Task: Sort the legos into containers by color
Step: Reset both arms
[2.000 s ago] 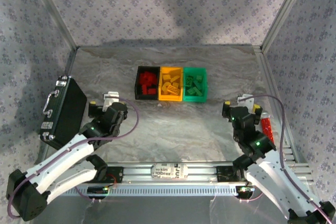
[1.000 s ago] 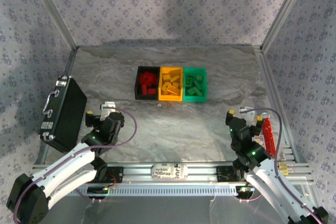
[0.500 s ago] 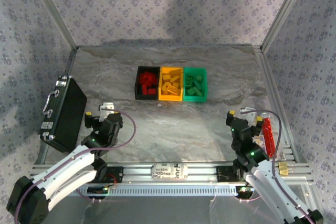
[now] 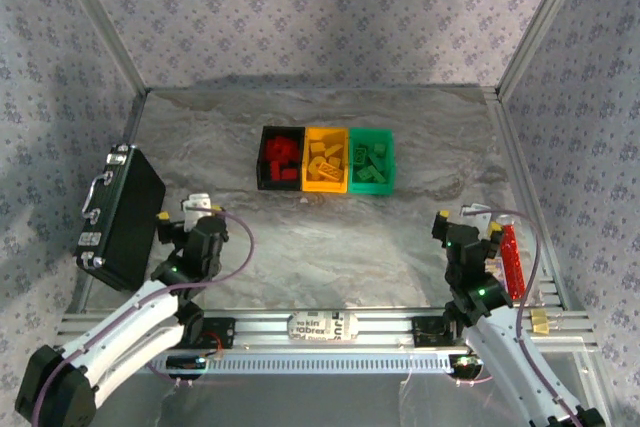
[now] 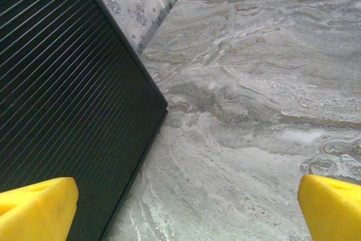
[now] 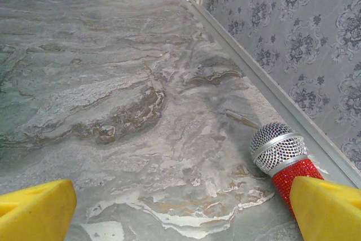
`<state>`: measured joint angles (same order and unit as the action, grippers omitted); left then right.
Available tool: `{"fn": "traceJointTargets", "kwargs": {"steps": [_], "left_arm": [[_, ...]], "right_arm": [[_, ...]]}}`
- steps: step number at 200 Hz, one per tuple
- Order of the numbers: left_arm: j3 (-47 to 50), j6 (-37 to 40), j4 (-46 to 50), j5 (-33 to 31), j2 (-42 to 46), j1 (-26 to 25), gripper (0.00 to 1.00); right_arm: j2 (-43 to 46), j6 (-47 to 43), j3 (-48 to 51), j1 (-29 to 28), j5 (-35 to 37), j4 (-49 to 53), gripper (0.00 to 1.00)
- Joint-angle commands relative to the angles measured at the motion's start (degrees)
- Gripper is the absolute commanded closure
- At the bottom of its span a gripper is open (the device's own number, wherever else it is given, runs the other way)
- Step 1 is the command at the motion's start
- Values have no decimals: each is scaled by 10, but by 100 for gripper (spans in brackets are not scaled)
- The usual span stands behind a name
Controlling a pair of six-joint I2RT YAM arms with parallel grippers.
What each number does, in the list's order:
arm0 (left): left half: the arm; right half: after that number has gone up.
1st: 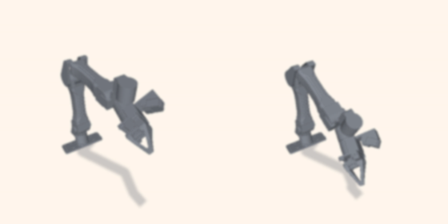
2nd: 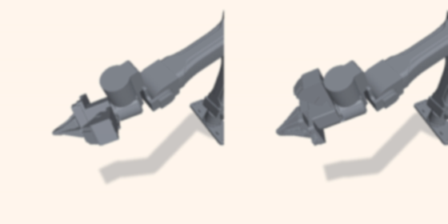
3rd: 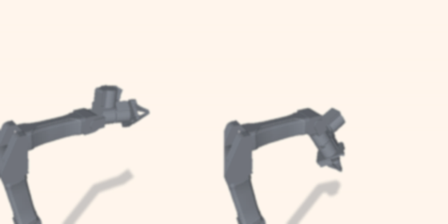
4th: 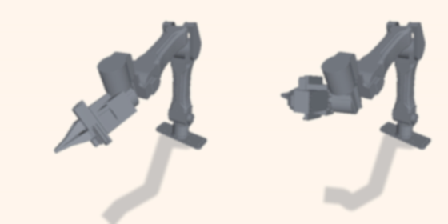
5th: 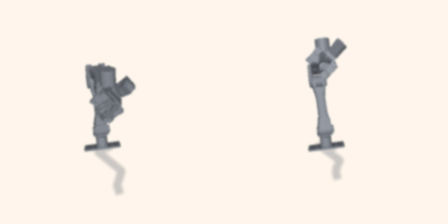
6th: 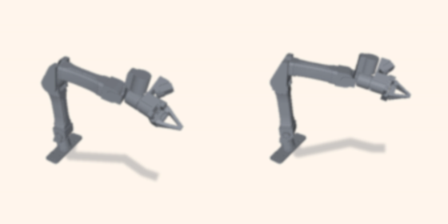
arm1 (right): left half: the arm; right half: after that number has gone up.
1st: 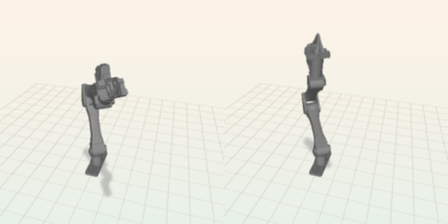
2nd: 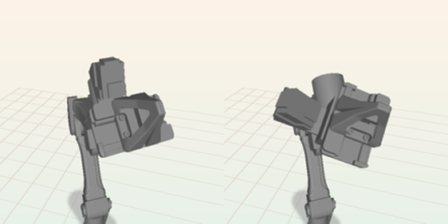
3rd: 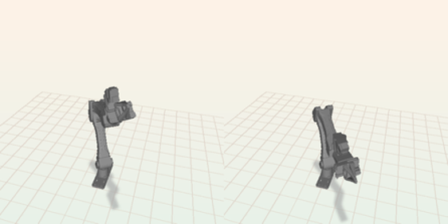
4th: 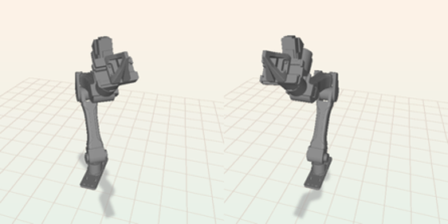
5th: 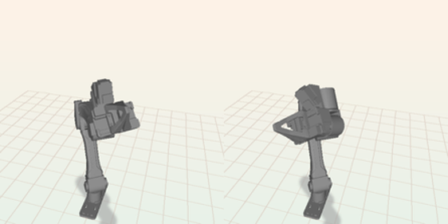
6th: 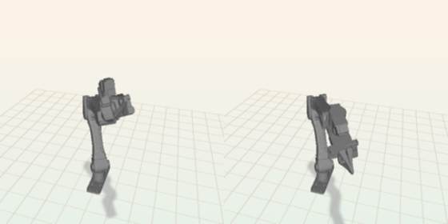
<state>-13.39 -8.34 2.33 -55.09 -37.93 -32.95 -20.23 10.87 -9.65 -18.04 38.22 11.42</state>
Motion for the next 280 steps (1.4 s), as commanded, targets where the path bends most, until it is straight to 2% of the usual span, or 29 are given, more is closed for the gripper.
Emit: {"fn": "traceJointTargets", "kwargs": {"steps": [1, 149, 280], "left_arm": [[12, 6, -23, -7, 17, 7, 0], [22, 17, -116, 50, -25, 67, 0], [22, 30, -182, 80, -72, 90, 0]], "right_arm": [[2, -5, 1, 4, -9, -18, 1], [-65, -35, 14, 10, -7, -126, 1], [-88, -62, 41, 26, -30, -225, 1]]}}
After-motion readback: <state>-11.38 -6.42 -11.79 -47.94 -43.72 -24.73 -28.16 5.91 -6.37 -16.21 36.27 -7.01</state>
